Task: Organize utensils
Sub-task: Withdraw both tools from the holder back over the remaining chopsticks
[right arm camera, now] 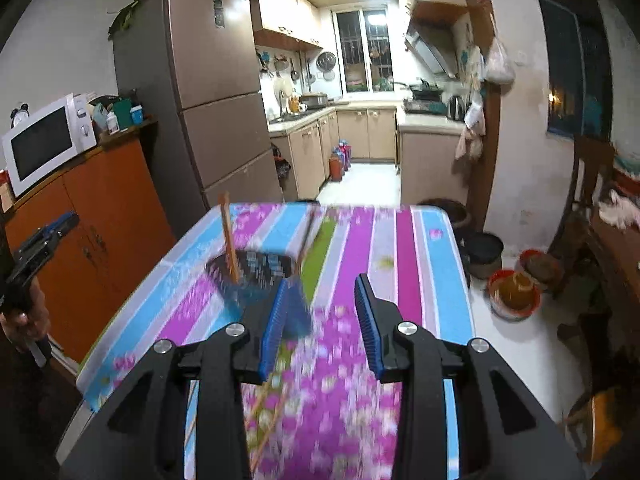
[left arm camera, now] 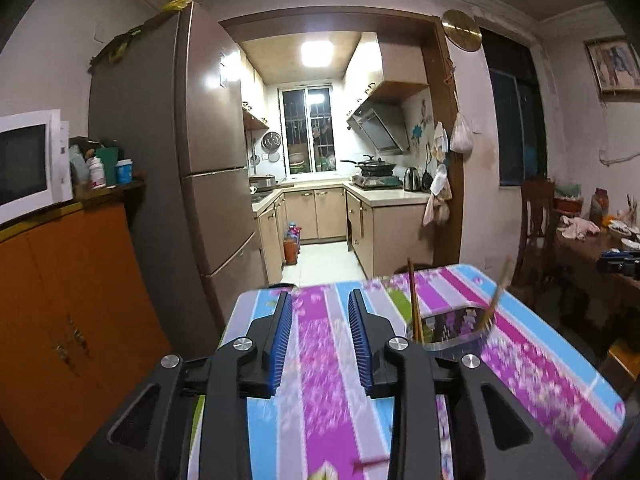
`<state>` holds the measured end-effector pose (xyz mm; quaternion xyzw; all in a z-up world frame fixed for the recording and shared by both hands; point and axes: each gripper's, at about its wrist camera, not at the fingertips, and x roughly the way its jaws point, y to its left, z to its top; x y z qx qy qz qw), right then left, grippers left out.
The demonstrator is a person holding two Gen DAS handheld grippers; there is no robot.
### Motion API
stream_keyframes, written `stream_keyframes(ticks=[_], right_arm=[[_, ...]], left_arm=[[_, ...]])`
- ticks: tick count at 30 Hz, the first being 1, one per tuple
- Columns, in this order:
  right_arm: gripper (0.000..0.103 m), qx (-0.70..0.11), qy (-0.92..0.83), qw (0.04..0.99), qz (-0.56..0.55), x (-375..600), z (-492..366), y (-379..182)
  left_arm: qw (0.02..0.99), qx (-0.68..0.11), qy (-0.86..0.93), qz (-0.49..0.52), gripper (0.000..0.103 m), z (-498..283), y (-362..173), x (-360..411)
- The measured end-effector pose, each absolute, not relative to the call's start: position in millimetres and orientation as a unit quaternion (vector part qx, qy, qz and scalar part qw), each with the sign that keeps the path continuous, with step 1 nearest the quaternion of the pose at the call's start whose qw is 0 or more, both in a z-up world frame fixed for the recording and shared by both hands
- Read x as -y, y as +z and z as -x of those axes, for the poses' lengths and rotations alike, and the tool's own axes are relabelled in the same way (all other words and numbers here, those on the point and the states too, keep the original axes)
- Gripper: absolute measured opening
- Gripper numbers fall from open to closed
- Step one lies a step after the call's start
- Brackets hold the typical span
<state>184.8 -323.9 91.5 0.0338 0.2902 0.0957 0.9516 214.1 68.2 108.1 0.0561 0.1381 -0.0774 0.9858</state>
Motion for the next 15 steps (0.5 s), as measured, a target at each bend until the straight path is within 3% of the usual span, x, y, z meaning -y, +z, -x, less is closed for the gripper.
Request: stream_keyframes(ticks=[15], right_arm=[[0.045, -0.317, 0.008, 0.948, -0.005, 307.4, -45.0, -37.2]], left_arm=[[0.967, -0.235, -0.022, -0.097, 0.041, -91.1, -28.1, -82.3]])
